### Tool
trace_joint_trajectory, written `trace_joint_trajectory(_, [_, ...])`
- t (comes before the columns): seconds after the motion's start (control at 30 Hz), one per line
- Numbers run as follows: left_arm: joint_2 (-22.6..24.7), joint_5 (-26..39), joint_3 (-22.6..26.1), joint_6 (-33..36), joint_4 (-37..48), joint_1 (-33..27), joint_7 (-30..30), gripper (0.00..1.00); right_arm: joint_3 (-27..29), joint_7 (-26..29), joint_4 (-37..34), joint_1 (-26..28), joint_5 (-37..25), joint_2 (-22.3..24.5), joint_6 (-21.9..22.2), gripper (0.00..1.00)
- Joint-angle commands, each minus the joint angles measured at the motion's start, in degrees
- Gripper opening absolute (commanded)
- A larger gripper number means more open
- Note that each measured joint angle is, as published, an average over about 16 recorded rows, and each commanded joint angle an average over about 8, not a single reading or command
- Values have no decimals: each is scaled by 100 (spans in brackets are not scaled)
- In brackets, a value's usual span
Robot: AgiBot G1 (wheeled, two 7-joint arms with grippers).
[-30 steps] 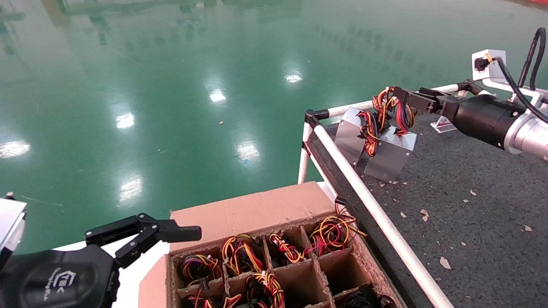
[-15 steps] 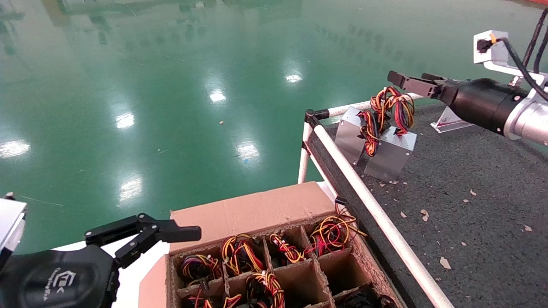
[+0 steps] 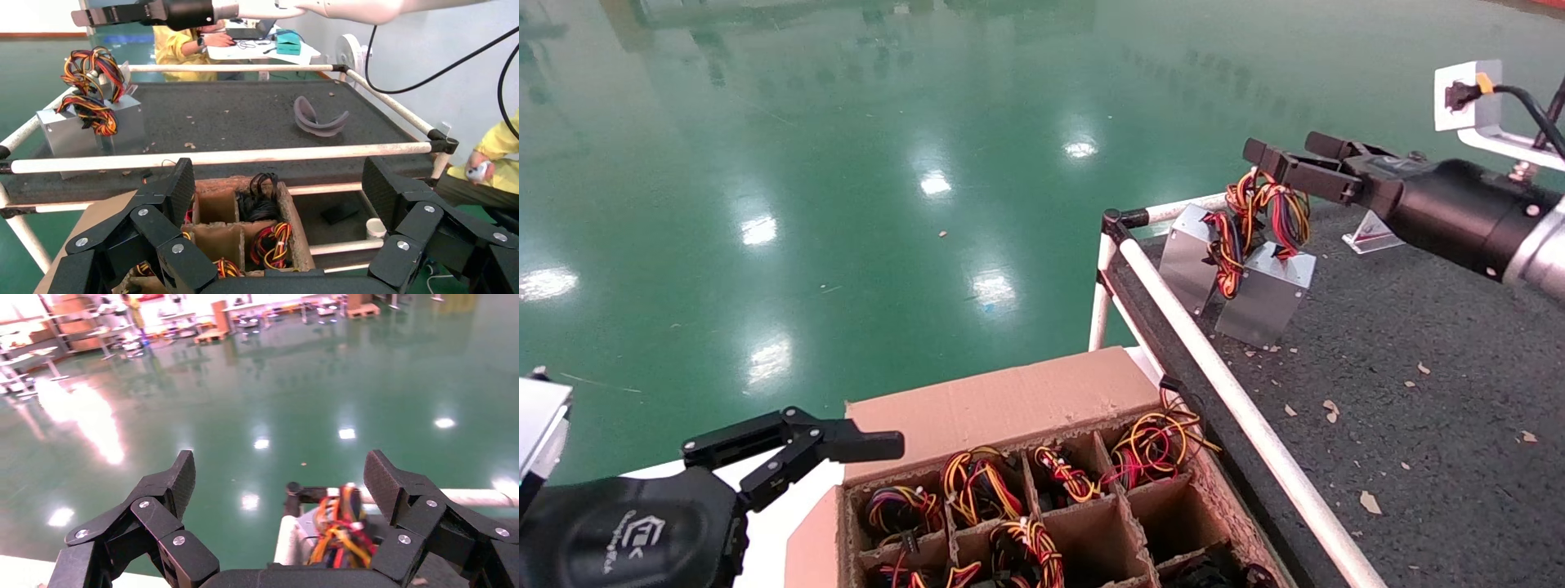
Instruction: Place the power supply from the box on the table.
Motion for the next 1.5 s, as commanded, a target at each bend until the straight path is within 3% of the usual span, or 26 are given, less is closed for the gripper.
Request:
trace_joint_trajectory(0.03, [0,0,0,0,0,0,0,100,16,24,245,-151,82,75,-103,100])
trace_joint_trajectory(1.5, [-3,-5,7,-4,1,-1,4,100,366,541,5519,-3388,1836,1693,-2328,100])
